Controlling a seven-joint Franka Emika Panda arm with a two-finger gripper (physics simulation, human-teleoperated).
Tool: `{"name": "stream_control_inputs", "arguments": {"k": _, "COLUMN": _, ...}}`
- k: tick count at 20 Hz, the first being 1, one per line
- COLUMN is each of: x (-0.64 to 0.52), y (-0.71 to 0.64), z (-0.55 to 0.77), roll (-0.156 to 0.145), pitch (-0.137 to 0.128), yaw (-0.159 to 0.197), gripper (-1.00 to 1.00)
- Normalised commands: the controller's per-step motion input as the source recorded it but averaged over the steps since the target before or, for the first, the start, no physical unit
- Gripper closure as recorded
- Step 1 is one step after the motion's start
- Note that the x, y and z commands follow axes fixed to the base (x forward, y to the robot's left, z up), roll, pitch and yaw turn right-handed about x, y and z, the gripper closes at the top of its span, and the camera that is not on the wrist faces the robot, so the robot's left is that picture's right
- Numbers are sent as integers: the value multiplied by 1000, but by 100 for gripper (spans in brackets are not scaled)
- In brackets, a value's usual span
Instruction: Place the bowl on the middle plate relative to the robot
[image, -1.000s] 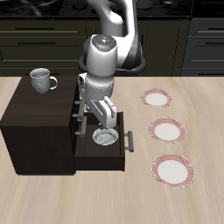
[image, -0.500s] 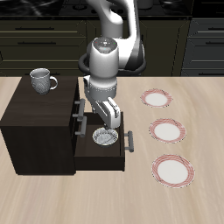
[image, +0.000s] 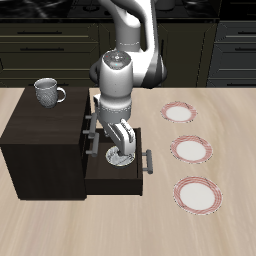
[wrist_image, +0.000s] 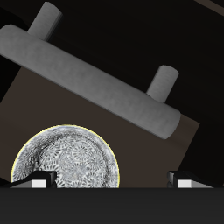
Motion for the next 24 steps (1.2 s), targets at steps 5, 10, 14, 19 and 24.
{"name": "stream_control_inputs", "arguments": {"k": 5, "x": 53, "y": -109, "z": -408, "roll": 5, "pitch": 45, "yaw": -45, "gripper": -100}}
{"name": "stream_control_inputs", "arguments": {"k": 10, "x": -6, "y": -30, "z": -491, "roll": 10, "pitch": 48, "yaw": -32, "gripper": -100}}
{"name": "stream_control_inputs", "arguments": {"k": 14, "x": -79, "y": -99, "z": -372, "roll": 17, "pitch": 44, "yaw": -57, "gripper": 100}}
{"name": "stream_control_inputs", "arguments": {"k": 19, "x": -41, "y": -141, "z": 24, "roll": -8, "pitch": -5, "yaw": -1, "gripper": 100}}
{"name": "stream_control_inputs", "arguments": {"k": 24, "x": 10, "y": -131, "z": 72, "roll": -15, "pitch": 4, "yaw": 6, "gripper": 100}}
